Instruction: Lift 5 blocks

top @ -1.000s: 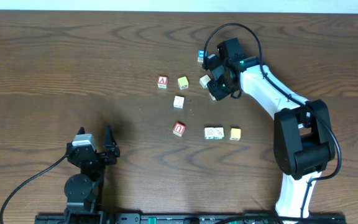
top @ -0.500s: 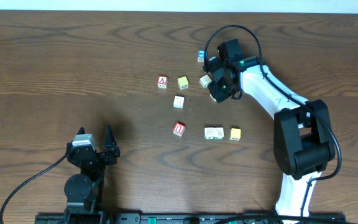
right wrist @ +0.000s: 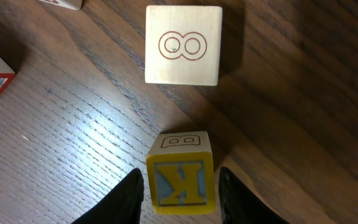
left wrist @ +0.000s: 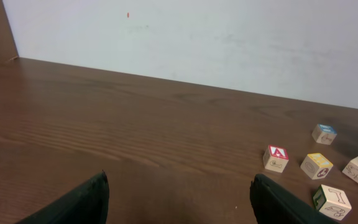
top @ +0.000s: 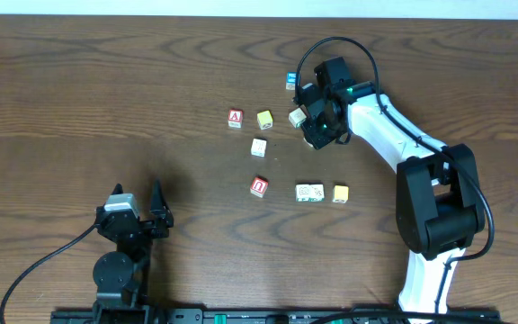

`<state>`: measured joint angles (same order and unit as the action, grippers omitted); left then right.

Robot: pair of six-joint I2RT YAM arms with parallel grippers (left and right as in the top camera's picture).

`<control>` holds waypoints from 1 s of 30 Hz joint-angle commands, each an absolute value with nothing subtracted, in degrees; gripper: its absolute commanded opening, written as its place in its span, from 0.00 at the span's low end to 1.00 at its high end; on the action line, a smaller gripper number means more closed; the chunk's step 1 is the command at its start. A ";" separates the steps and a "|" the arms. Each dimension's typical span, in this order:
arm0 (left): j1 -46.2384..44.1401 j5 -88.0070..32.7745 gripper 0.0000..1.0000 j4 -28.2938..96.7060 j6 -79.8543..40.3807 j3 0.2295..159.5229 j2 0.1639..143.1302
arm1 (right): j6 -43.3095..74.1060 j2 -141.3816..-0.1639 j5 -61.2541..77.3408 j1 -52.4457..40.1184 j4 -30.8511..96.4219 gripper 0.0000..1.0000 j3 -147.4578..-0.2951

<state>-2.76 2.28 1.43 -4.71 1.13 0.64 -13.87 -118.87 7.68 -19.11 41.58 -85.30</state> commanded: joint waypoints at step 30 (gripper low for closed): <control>-2.52 3.64 0.73 3.97 -5.19 0.23 0.64 | -13.78 -119.20 7.51 -19.59 41.39 0.39 -85.32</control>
<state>-2.76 2.28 1.45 -4.71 1.13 0.64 -13.89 -118.85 7.68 -19.11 41.34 -85.30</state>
